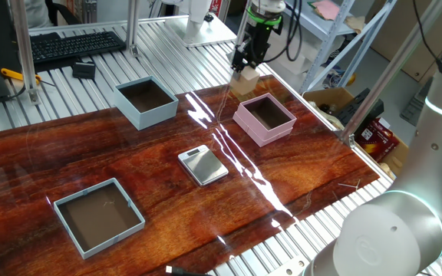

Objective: Move an object from one box to another

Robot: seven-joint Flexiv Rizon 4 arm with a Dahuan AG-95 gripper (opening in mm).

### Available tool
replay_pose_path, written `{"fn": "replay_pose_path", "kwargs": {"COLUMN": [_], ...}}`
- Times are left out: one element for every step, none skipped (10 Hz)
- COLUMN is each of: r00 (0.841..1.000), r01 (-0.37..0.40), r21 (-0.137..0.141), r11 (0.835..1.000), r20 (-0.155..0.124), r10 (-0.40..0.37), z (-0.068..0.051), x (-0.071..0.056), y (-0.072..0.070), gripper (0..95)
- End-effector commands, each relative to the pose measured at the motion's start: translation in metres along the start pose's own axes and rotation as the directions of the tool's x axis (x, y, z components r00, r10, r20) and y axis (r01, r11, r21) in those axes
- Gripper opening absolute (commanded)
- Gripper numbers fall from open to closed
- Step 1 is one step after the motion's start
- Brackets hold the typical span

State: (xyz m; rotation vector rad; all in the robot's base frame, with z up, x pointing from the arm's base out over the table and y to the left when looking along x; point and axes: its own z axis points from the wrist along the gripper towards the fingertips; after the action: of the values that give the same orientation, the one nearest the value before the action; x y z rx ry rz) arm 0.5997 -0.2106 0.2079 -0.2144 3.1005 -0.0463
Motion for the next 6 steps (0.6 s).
{"fn": "replay_pose_path", "kwargs": {"r00": [1.000,1.000,1.000,1.000,1.000,0.999], "r01": [-0.002,-0.004,-0.004,-0.011,-0.018,-0.030], "r21": [-0.007,-0.006,-0.006,-0.011,-0.015,-0.018], "r11": [1.000,1.000,1.000,1.000,1.000,0.999], "r20": [-0.003,-0.001,-0.002,-0.007,-0.013,-0.014], "r10": [0.002,0.004,0.004,0.011,0.018,0.030], "z": [0.0002,-0.0001,-0.0001,-0.0006,-0.0006,-0.0006], "x": [-0.0004,-0.0003,-0.0003,-0.0007,-0.0007,-0.0007], "y": [-0.0001,-0.0002,-0.0001,0.0008,0.0008,0.0008], "gripper": [0.0,0.0,0.0,0.0,0.0,0.0]}}
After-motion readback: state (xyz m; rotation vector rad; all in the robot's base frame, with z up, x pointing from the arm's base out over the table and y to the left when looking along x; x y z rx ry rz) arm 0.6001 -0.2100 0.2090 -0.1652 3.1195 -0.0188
